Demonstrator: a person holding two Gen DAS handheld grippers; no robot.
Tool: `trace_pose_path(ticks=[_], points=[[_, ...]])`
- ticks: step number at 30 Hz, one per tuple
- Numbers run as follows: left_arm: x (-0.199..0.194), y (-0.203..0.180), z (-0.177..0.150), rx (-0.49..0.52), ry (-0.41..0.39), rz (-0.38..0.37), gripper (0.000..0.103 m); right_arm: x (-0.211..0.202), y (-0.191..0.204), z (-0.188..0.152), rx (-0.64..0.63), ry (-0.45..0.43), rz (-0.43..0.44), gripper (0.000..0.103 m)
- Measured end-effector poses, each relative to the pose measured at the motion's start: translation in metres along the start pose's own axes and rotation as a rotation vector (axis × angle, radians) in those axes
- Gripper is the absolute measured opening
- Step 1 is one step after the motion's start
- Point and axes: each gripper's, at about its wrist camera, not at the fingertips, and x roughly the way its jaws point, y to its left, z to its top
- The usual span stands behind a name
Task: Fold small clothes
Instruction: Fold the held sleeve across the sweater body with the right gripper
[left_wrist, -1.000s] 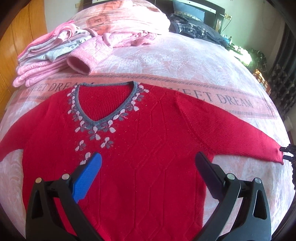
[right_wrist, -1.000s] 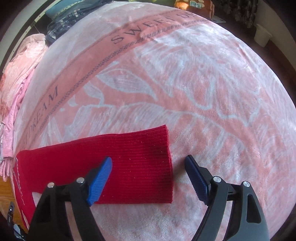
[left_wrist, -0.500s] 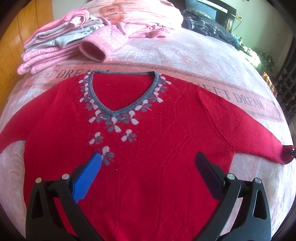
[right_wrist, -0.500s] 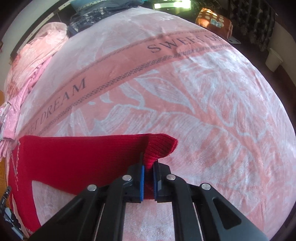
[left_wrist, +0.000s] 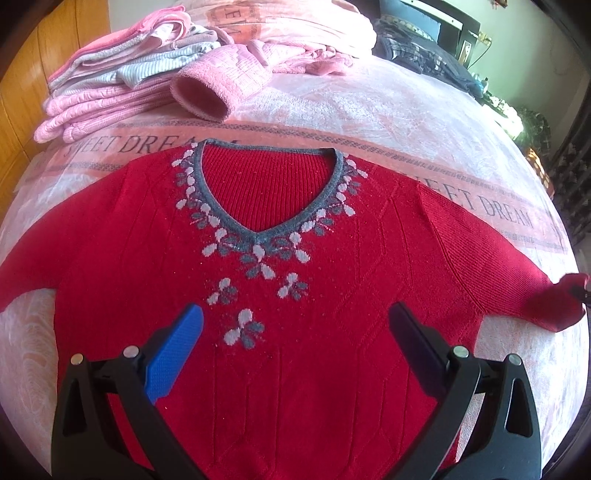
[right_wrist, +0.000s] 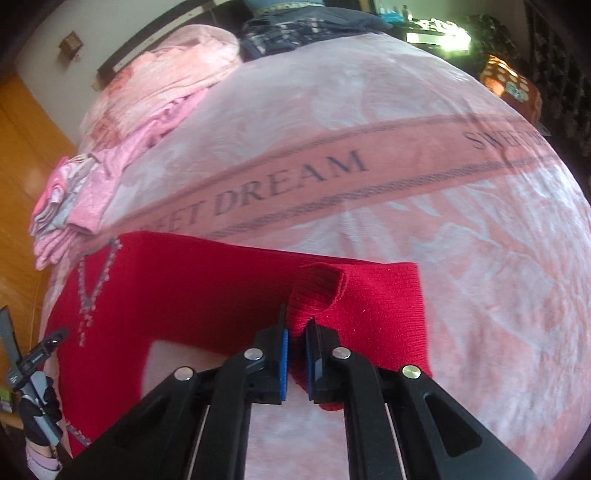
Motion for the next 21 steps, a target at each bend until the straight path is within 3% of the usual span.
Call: trace_pose_path(ticks=[7,14,15,16,18,20,21], points=[[-0.003,0.011,0.001,0.001,-0.010,0.001,0.100,0.052,0.136,-0.005,-0.125,0.052,0.156,0.007],[0.000,0.020,-0.001,0.009,0.003,-0.003,0.100,0.117,0.202,-0.017,-0.146,0.140,0.202,0.008],[0.001,0.019,-0.002,0.013,0.007,-0.007,0.100,0.124,0.202,-0.019,-0.148,0.150,0.199,0.011],[0.002,0.018,-0.002,0.018,0.011,-0.011,0.100,0.127,0.201,-0.023,-0.144,0.160,0.207,0.020],[0.004,0.015,-0.003,0.030,0.019,-0.025,0.100,0.122,0.196,-0.027,-0.112,0.160,0.267,0.031],[0.005,0.006,-0.004,0.046,0.024,-0.052,0.100,0.099,0.183,-0.032,-0.060,0.110,0.330,0.046],[0.006,0.000,-0.005,0.054,0.028,-0.072,0.100,0.086,0.176,-0.037,-0.040,0.079,0.343,0.047]])
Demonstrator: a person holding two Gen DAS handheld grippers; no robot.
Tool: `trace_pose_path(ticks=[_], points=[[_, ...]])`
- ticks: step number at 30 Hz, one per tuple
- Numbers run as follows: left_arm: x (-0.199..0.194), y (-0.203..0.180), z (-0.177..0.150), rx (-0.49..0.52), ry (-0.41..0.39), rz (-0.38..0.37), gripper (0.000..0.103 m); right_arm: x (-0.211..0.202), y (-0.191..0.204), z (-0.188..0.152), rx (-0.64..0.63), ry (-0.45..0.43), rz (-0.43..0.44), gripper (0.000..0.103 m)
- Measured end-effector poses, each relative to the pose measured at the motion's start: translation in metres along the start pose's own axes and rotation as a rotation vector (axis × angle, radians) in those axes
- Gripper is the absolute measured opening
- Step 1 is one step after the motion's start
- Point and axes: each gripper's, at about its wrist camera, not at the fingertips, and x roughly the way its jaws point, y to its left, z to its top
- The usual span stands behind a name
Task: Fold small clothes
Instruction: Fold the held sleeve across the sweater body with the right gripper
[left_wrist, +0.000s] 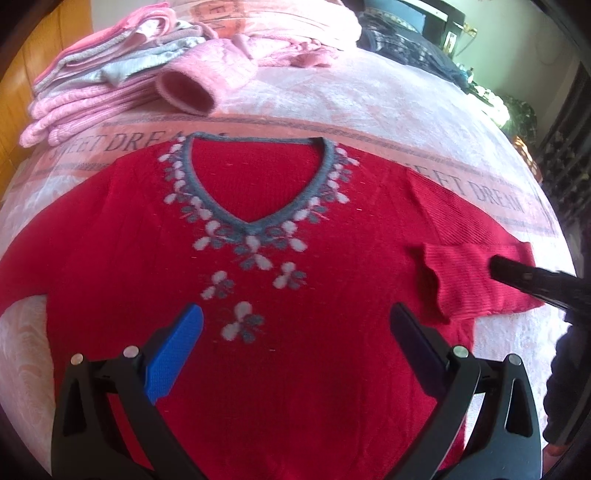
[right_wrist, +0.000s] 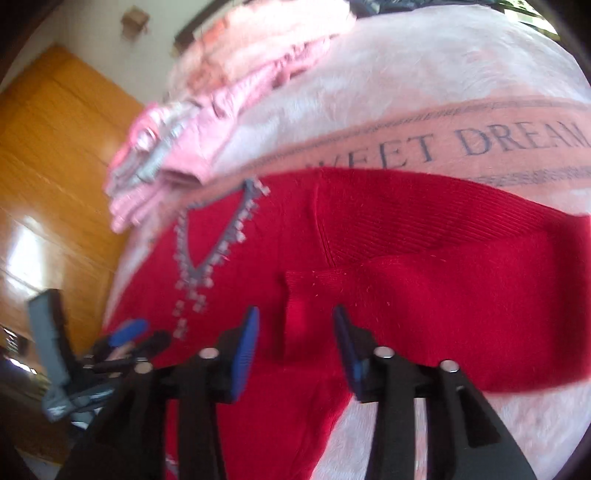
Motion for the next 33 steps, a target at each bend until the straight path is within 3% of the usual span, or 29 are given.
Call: trace_pose_path(ticks=[5,9,13,16,18,20,24,25,28,33], points=[[0.021,-0.037,0.001,0.010,0.080,-0.127,0.100,-0.067,-0.020,-0.038,0.073,-0.156,-0.098,0.047],[0.045,-0.070,0.003,0.009,0.146,-0.193,0.099,-0.085,-0.039,-0.049,0.122,-0.212,-0.125,0.047],[0.075,-0.102,0.009,0.015,0.202,-0.203,0.099,-0.096,-0.057,-0.043,0.144,-0.241,-0.117,0.047],[0.088,-0.118,0.014,0.045,0.193,-0.153,0.099,-0.098,-0.059,-0.041,0.149,-0.264,-0.125,0.047],[0.089,-0.126,0.017,0.052,0.185,-0.146,0.092,-0.101,-0.063,-0.040,0.156,-0.274,-0.113,0.047],[0.088,-0.133,0.020,0.062,0.175,-0.116,0.058,-0.102,-0.067,-0.038,0.162,-0.284,-0.128,0.047],[0.086,-0.136,0.025,0.059,0.172,-0.128,0.017,-0.103,-0.070,-0.036,0.174,-0.301,-0.133,0.047],[0.084,-0.135,0.027,0.048,0.166,-0.150,0.001,-0.103,-0.070,-0.037,0.174,-0.300,-0.131,0.047],[0.074,-0.127,0.030,-0.002,0.142,-0.222,0.002,-0.098,-0.067,-0.037,0.162,-0.291,-0.141,0.048],[0.040,-0.112,0.040,-0.038,0.027,-0.290,0.002,-0.091,-0.061,-0.037,0.141,-0.278,-0.155,0.048]])
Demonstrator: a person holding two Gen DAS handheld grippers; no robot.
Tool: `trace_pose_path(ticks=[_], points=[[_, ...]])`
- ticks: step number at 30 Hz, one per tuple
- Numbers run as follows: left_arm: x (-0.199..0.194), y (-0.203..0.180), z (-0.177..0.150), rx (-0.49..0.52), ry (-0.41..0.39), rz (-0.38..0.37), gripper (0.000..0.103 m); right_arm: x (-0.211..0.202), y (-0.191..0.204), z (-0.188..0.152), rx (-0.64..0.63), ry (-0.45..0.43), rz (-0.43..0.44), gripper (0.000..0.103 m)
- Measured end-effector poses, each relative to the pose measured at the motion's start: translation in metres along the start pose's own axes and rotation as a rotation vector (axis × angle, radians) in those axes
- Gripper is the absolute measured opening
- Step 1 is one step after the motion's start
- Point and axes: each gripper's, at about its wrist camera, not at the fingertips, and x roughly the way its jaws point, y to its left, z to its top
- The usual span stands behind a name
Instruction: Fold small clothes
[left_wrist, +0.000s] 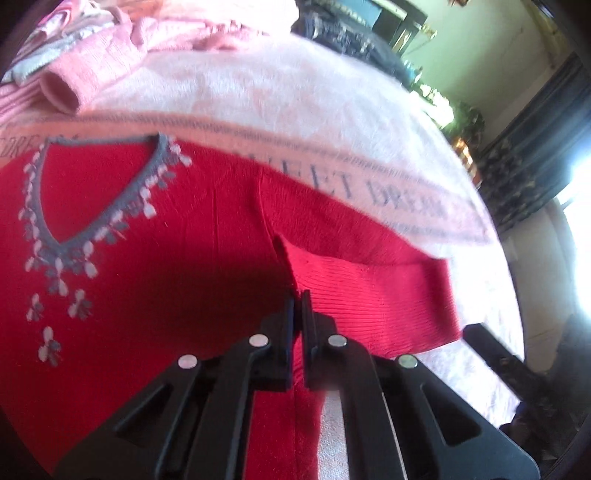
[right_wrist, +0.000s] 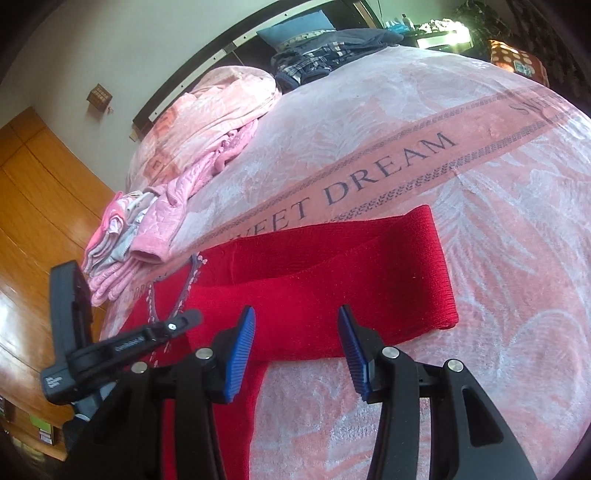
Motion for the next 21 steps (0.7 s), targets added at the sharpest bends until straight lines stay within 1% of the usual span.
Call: trace_pose_path(ticks=[2,5,7,11,15,16,20,21], points=[[-0.022,0.005,0.005,-0.003,-0.059,0.017,0.002,0.000,0.004,-0.001,-0.013,-0.002,-0.009,0.048],[-0.055,0.020,0.015,0.002,-0.148,0.080,0.002,0.002,0.007,-0.002,-0.028,-0.002,-0.013,0.048],[-0.081,0.035,0.019,-0.003,-0.186,0.117,0.002,0.004,0.010,-0.003,-0.036,0.003,-0.011,0.048],[-0.120,0.079,0.032,-0.029,-0.226,0.201,0.002,0.011,0.015,-0.007,-0.051,0.018,-0.012,0.048],[-0.149,0.127,0.040,-0.068,-0.253,0.292,0.002,0.019,0.023,-0.010,-0.077,0.038,-0.017,0.048],[-0.155,0.139,0.042,-0.079,-0.261,0.321,0.002,0.021,0.024,-0.011,-0.082,0.041,-0.016,0.048],[-0.174,0.187,0.042,-0.139,-0.271,0.385,0.002,0.028,0.029,-0.014,-0.096,0.057,-0.019,0.048],[-0.176,0.199,0.042,-0.153,-0.277,0.416,0.002,0.029,0.029,-0.015,-0.098,0.059,-0.019,0.048]])
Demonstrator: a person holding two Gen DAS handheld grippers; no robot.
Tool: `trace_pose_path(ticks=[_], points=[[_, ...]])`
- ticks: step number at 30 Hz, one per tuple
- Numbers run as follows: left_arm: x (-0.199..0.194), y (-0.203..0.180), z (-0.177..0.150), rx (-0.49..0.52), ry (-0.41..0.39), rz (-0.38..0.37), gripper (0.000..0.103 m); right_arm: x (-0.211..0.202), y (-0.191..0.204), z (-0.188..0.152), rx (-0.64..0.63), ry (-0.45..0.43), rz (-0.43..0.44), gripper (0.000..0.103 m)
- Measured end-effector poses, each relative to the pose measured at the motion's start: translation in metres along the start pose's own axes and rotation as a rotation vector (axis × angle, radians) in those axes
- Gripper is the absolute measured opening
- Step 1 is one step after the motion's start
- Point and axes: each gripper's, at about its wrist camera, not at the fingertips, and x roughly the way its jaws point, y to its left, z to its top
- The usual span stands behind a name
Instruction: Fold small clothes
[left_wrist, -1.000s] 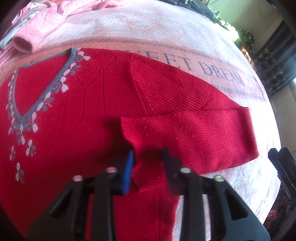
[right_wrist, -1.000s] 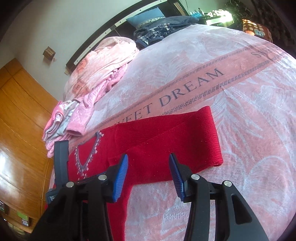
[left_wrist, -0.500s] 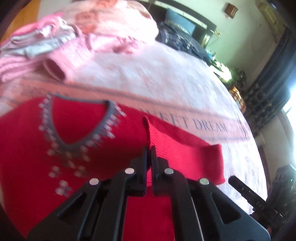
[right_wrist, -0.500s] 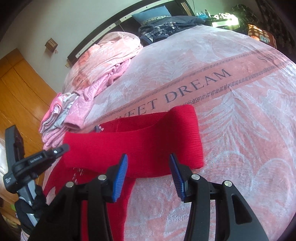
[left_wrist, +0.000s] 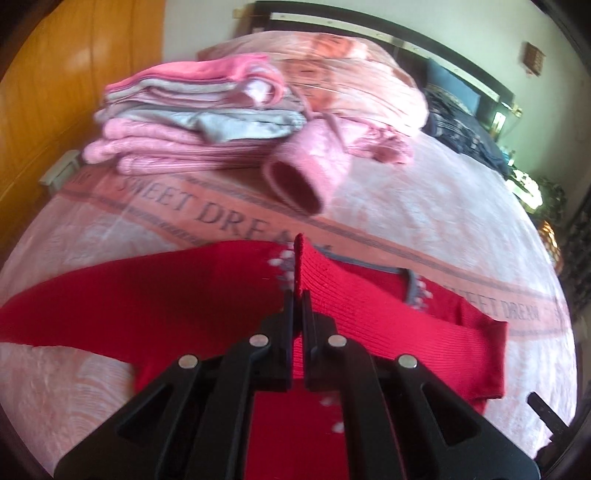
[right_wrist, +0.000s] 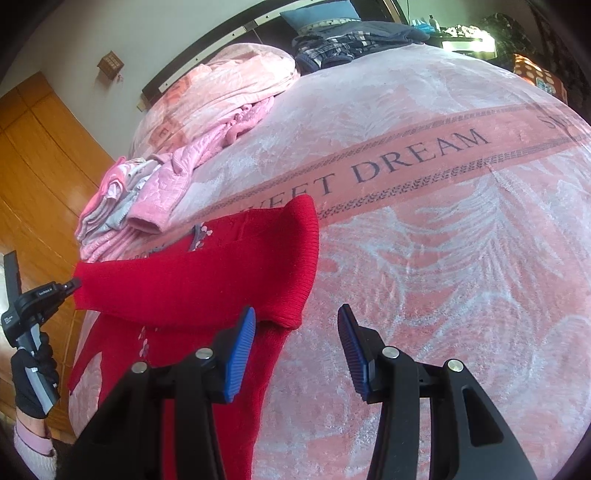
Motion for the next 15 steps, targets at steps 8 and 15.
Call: trace_pose_path(ticks=[8,15], points=[[0.056,0.051,-0.013,-0.064,0.072,0.154,0.002,0.012,0.008,-0.004,-0.030,0.023,-0.006,0.048],[0.092,0.075,-0.040,-0.158,0.206,0.092,0.010,0.029,0.014,-0.010,-0.054,0.068,-0.022,0.048]])
